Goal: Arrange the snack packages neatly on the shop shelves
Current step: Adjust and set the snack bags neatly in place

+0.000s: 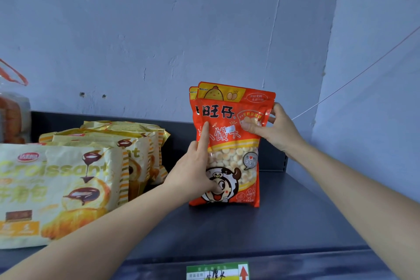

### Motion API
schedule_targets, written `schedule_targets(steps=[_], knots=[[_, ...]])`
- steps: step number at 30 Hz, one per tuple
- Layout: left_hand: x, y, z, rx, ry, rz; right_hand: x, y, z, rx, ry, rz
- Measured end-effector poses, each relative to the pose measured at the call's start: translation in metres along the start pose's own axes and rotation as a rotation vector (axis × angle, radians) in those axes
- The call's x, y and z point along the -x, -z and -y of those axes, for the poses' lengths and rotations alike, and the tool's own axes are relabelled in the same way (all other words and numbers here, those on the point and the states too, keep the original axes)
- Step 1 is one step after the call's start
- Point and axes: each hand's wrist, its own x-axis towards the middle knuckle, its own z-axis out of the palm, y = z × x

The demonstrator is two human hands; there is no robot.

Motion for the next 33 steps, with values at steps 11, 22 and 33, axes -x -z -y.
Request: schedule_targets(steps=[11, 22, 33], knots=[[0.008, 0.002, 0.002, 0.032, 0.01, -0.042, 0.031, -0.018, -0.023, -0.256, -0.418, 0.439], [0.015, 0.003, 0.006, -0.104, 0.028, 0.007, 0.039, -0.019, -0.021, -0.167, -0.388, 0.444], [0.029, 0.009, 0.02, -0.255, -0.002, -0.028, 0.072, -0.016, 0.006, 0.269, -0.355, 0.501]])
